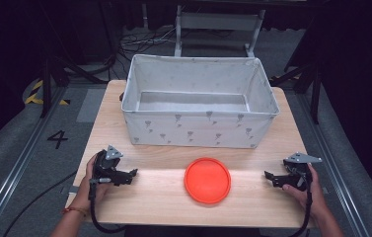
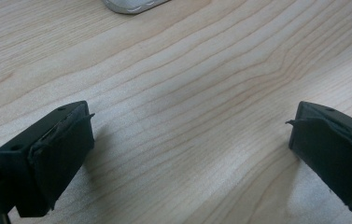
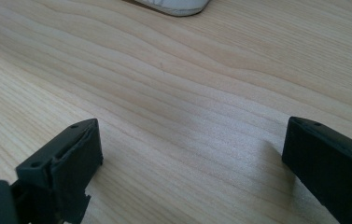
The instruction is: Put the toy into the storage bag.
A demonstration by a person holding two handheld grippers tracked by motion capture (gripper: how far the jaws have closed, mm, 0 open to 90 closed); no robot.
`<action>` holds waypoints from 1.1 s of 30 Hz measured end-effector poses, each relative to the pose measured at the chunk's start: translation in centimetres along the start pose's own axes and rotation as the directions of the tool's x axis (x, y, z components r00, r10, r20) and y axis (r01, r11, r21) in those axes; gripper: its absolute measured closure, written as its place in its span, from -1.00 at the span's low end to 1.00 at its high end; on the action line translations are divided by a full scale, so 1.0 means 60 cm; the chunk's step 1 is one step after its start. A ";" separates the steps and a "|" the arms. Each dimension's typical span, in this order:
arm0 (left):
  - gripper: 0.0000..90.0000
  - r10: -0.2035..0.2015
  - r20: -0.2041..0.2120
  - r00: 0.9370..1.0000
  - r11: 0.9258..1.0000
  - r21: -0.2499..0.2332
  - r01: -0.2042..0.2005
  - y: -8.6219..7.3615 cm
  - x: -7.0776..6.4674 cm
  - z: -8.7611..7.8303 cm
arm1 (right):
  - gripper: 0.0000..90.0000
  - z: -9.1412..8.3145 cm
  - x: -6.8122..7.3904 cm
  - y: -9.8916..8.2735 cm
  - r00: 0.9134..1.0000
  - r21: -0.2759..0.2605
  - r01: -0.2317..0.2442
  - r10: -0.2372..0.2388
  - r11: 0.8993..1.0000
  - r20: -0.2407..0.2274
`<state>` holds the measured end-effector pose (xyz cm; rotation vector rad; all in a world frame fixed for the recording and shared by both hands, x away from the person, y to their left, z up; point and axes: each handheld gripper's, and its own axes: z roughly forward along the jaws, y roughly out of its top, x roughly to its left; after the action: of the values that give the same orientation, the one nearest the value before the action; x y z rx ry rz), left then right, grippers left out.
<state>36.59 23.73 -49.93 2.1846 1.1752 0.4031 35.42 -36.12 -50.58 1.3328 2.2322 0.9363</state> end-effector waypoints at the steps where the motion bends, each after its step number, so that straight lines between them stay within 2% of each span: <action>1: -0.99 0.002 0.005 1.000 1.000 -0.003 -0.002 -0.002 0.000 -0.001 | -0.89 0.000 -0.001 0.000 1.000 0.000 0.003 -0.003 1.000 -0.004; 9: -0.99 0.041 0.022 0.999 0.999 -0.003 -0.041 -0.014 0.002 -0.013 | -0.88 0.000 -0.001 0.001 1.000 0.005 0.005 -0.005 1.000 -0.007; 12: -0.99 0.045 0.034 0.998 0.999 -0.001 -0.045 -0.015 0.003 -0.014 | -0.76 -0.005 0.000 0.001 1.000 0.011 0.011 -0.011 1.000 -0.020; 15: -1.00 0.052 0.046 0.998 0.999 -0.002 -0.052 -0.016 0.005 -0.014 | -0.54 -0.011 0.007 0.002 0.998 0.010 0.039 -0.039 0.999 -0.056; 17: -1.00 0.059 0.048 0.997 0.998 -0.003 -0.059 -0.016 0.008 -0.014 | -0.52 -0.014 0.016 0.002 0.994 0.011 0.046 -0.045 0.999 -0.095; 19: -1.00 0.060 0.047 0.997 0.998 0.000 -0.061 -0.016 0.008 -0.015 | -0.51 -0.015 0.022 0.003 0.993 0.015 0.054 -0.052 0.998 -0.108; 21: -1.00 0.058 0.047 0.997 0.998 0.001 -0.058 -0.017 0.008 -0.015 | -0.51 -0.020 0.038 0.010 0.987 0.007 0.075 -0.073 0.997 -0.145; 23: -1.00 0.055 0.047 0.997 0.998 0.002 -0.055 -0.017 0.008 -0.016 | -0.52 -0.024 0.053 0.020 0.982 -0.013 0.095 -0.096 0.995 -0.162; 26: -1.00 0.055 0.049 0.997 0.998 -0.002 -0.055 -0.018 0.008 -0.016 | -0.54 -0.030 0.085 0.047 0.966 -0.048 0.141 -0.148 0.989 -0.210; 28: -1.00 0.055 0.049 0.997 0.998 -0.001 -0.055 -0.018 0.008 -0.016 | -0.54 -0.028 0.105 0.064 0.952 -0.060 0.174 -0.183 0.983 -0.245; 29: -1.00 0.055 0.049 0.997 0.998 -0.001 -0.055 -0.018 0.008 -0.016 | -0.55 -0.024 0.124 0.080 0.937 -0.078 0.191 -0.205 0.979 -0.283; 30: -1.00 0.053 0.048 0.997 0.999 -0.001 -0.053 -0.018 0.008 -0.016 | -0.55 -0.024 0.124 0.080 0.937 -0.078 0.191 -0.205 0.979 -0.283; 32: -1.00 0.050 0.048 0.998 0.999 0.002 -0.050 -0.018 0.008 -0.016 | -0.54 -0.017 0.144 0.094 0.920 -0.085 0.210 -0.227 0.974 -0.319; 33: -1.00 0.049 0.048 0.998 0.999 0.002 -0.050 -0.018 0.008 -0.016 | -0.54 -0.008 0.163 0.106 0.905 -0.086 0.242 -0.257 0.966 -0.338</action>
<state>35.64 24.94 -49.91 2.2174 1.0986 0.3683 34.40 -25.59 -45.56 0.8839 2.5507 1.1870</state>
